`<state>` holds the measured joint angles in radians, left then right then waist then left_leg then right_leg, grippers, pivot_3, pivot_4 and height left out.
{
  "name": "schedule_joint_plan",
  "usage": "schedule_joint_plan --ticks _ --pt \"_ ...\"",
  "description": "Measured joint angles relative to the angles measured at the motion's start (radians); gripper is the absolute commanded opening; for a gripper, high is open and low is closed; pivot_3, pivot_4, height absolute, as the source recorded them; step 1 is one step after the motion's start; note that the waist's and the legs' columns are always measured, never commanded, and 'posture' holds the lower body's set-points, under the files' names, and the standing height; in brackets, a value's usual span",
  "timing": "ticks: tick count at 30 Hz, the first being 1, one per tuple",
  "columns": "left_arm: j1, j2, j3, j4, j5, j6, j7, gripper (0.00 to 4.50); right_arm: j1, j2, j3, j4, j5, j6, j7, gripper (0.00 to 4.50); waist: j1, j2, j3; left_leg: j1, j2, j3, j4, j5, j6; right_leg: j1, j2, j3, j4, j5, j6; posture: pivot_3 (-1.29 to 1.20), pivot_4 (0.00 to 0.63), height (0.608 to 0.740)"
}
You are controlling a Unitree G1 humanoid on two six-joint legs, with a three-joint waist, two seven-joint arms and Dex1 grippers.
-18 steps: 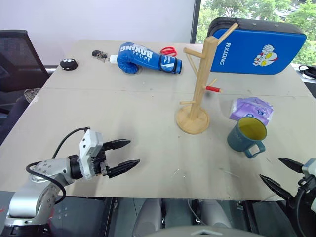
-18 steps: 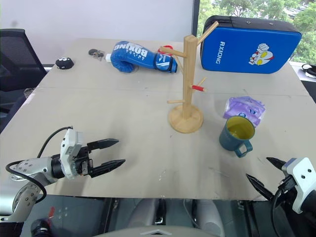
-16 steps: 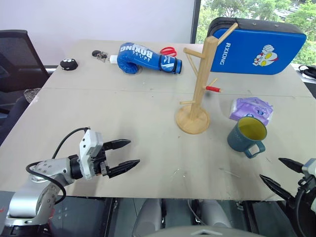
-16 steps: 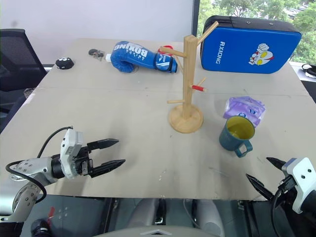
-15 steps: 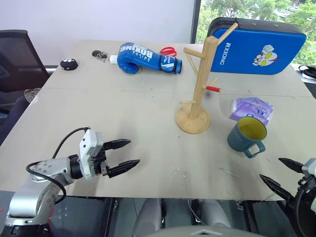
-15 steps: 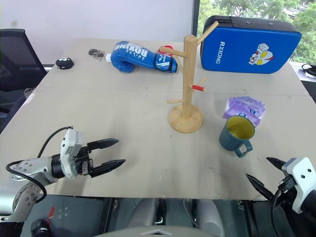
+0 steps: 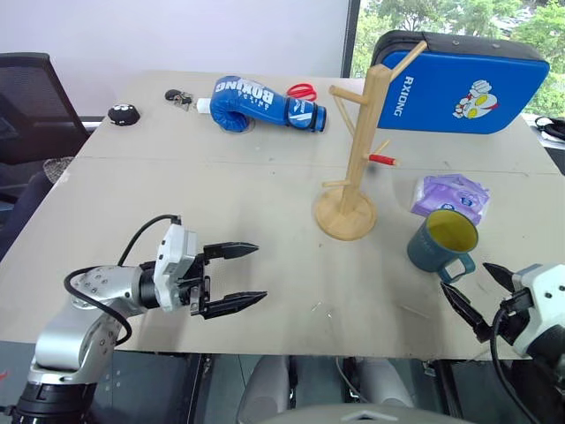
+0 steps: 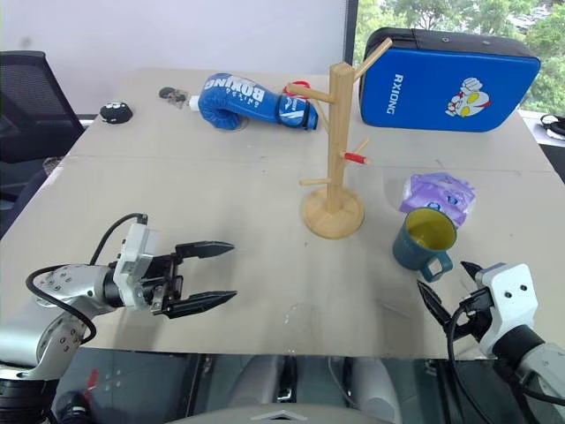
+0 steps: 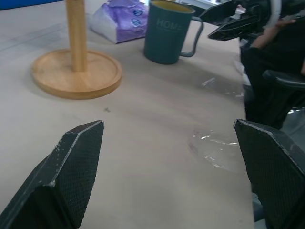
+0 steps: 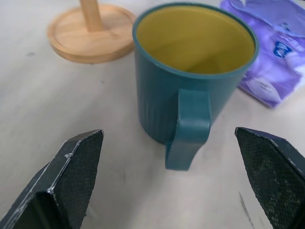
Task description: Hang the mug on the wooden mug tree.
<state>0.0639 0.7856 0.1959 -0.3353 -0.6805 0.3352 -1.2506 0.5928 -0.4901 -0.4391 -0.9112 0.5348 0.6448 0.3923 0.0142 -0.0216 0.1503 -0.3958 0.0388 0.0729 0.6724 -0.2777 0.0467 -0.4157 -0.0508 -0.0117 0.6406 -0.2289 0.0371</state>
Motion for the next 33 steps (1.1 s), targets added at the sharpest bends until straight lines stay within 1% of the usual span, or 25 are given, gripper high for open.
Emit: schedule_joint_plan --ticks 3,5,8,16,20,25,26,28,29,32,33 --pt "-0.018 -0.004 0.0 0.0 -0.006 0.0 0.0 4.5 -0.03 0.038 0.045 -0.016 -0.036 0.033 -0.082 4.48 -0.001 0.0 0.0 0.0 0.0 0.0 0.0 0.0 0.0 0.0 0.0 0.0 0.0 0.0 0.0 0.0 0.15 0.74" --pt "-0.019 -0.008 0.0 -0.006 -0.009 0.0 0.002 4.5 -0.062 0.071 0.079 -0.01 -0.095 0.049 -0.157 4.48 -0.003 0.0 0.0 0.001 0.0 0.001 0.0 0.0 0.0 0.0 0.0 0.001 0.0 0.0 0.0 0.0 0.15 0.74" --pt "-0.019 -0.008 0.0 -0.009 -0.011 0.002 0.006 4.5 -0.083 0.088 0.118 0.012 -0.173 0.055 -0.222 4.48 -0.002 0.0 0.0 0.0 0.0 0.0 0.0 0.0 0.0 0.0 0.001 0.0 0.0 0.0 0.0 0.0 0.15 0.74" --pt "-0.008 -0.012 0.0 -0.022 -0.018 0.004 0.017 4.5 -0.11 0.137 0.191 0.089 -0.29 0.045 -0.28 4.48 -0.002 0.001 0.0 0.0 0.0 0.001 0.0 0.0 0.0 0.0 0.002 0.001 0.0 0.0 0.0 0.0 0.15 0.74" --pt "0.012 -0.012 0.002 -0.039 -0.03 0.004 0.026 4.5 -0.123 0.17 0.199 0.123 -0.339 0.024 -0.307 4.48 -0.002 0.0 0.0 0.0 0.0 0.001 0.0 0.0 0.0 0.0 0.002 0.001 0.0 0.0 0.0 0.0 0.15 0.74" --pt "0.017 -0.012 0.004 -0.047 -0.032 0.004 0.026 4.5 -0.152 0.198 0.213 0.16 -0.364 -0.004 -0.311 4.48 -0.002 0.001 0.0 0.0 0.0 0.001 0.0 0.0 0.0 0.0 0.002 0.001 0.0 0.0 0.0 0.0 0.15 0.74" --pt "0.018 -0.012 0.006 -0.048 -0.033 0.004 0.026 4.5 -0.16 0.202 0.216 0.17 -0.368 -0.01 -0.311 4.24 -0.002 0.001 0.0 0.0 0.0 0.001 0.0 0.0 0.0 0.0 0.002 0.001 0.0 0.0 0.0 0.0 0.15 0.74" --pt "0.018 -0.012 0.009 -0.048 -0.034 0.004 0.026 4.5 -0.185 0.208 0.217 0.197 -0.372 -0.025 -0.31 3.61 -0.002 0.001 0.0 0.0 0.0 0.001 0.0 0.0 0.0 0.0 0.002 0.001 0.0 0.0 0.0 0.0 0.15 0.74" --pt "0.019 -0.012 0.011 -0.048 -0.036 0.004 0.026 4.5 -0.2 0.213 0.217 0.214 -0.374 -0.032 -0.311 3.17 -0.003 0.001 0.0 0.0 0.0 0.001 0.0 0.0 0.0 0.0 0.002 0.001 0.0 0.0 0.0 0.0 0.15 0.74" --pt "0.019 -0.012 0.014 -0.049 -0.039 0.004 0.026 4.5 -0.24 0.224 0.217 0.265 -0.38 -0.049 -0.312 1.63 -0.003 0.001 0.0 0.0 0.0 0.001 0.0 0.0 0.0 0.0 0.002 0.001 0.0 0.0 0.0 0.0 0.15 0.74" --pt "0.02 -0.012 0.018 -0.049 -0.04 0.004 0.026 4.5 -0.248 0.225 0.217 0.281 -0.384 -0.059 -0.312 1.22 -0.003 0.001 0.0 0.0 0.0 0.001 0.0 0.0 0.0 -0.001 0.002 0.001 0.001 0.0 0.0 0.0 0.15 0.74"
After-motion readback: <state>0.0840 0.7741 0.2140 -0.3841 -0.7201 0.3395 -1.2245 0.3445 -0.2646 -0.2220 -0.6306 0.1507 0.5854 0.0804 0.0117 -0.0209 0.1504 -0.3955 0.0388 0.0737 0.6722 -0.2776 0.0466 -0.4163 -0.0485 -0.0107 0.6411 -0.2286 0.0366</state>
